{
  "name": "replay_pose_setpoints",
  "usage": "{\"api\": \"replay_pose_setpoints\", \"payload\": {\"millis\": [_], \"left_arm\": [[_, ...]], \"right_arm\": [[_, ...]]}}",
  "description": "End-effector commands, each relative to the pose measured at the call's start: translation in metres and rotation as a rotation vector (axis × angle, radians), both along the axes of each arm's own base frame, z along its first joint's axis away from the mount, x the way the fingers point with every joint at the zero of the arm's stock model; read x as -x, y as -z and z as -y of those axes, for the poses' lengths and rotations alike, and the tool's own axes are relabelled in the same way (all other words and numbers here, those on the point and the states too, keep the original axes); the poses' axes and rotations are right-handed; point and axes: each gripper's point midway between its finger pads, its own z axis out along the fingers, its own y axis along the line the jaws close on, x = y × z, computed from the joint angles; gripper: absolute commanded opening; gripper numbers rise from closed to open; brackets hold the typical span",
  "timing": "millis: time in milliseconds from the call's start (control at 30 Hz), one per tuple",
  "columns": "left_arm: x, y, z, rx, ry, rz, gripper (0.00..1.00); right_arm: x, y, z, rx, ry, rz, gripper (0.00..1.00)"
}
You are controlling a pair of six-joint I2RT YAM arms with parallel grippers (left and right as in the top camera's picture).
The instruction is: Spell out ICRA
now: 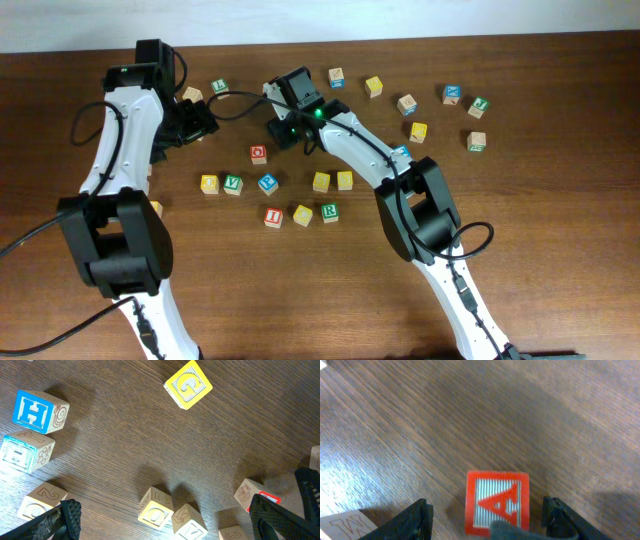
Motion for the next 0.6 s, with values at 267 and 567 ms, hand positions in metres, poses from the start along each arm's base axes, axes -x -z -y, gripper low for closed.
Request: {"api": "replay_pose_setpoints", "payload": {"millis": [267, 567], "left_arm": [[-0.001, 0.002, 0.000, 0.010, -0.014, -0.003, 0.99], [-0.001, 0.002, 0.000, 0.010, -0.014, -0.003, 0.99]], "right_arm": [[-0.005, -0.013, -0.003, -0.023, 0.080, 0.018, 0.36], [0.002, -0.056, 0.002, -0.047, 0.110, 0.012, 0.27]]}}
